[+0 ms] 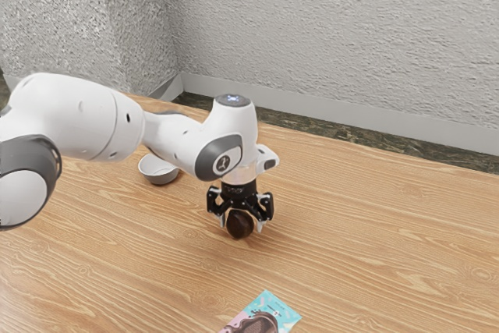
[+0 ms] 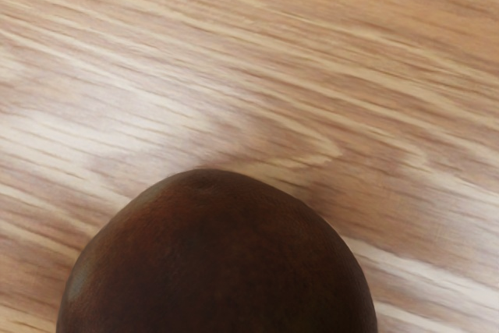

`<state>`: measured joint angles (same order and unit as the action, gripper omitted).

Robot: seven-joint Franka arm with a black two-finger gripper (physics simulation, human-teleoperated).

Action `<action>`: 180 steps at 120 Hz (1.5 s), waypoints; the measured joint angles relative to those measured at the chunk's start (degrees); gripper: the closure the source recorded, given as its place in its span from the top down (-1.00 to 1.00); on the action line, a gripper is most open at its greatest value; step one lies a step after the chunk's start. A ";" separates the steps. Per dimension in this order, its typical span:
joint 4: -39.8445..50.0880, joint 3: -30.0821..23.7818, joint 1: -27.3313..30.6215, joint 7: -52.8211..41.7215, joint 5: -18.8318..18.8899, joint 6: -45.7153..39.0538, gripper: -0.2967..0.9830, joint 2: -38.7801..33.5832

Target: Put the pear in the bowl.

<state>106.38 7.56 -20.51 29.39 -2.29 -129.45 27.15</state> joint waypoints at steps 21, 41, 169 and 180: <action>0.41 0.00 0.32 0.87 -0.59 -0.99 0.31 0.36; 0.35 0.08 0.47 1.52 -0.99 -1.47 0.17 0.37; -12.18 0.28 25.03 4.12 5.36 -1.88 0.02 1.66; -13.23 0.12 25.80 4.18 5.45 -1.89 0.02 3.35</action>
<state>93.15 7.68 5.29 33.57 3.17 -131.34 30.50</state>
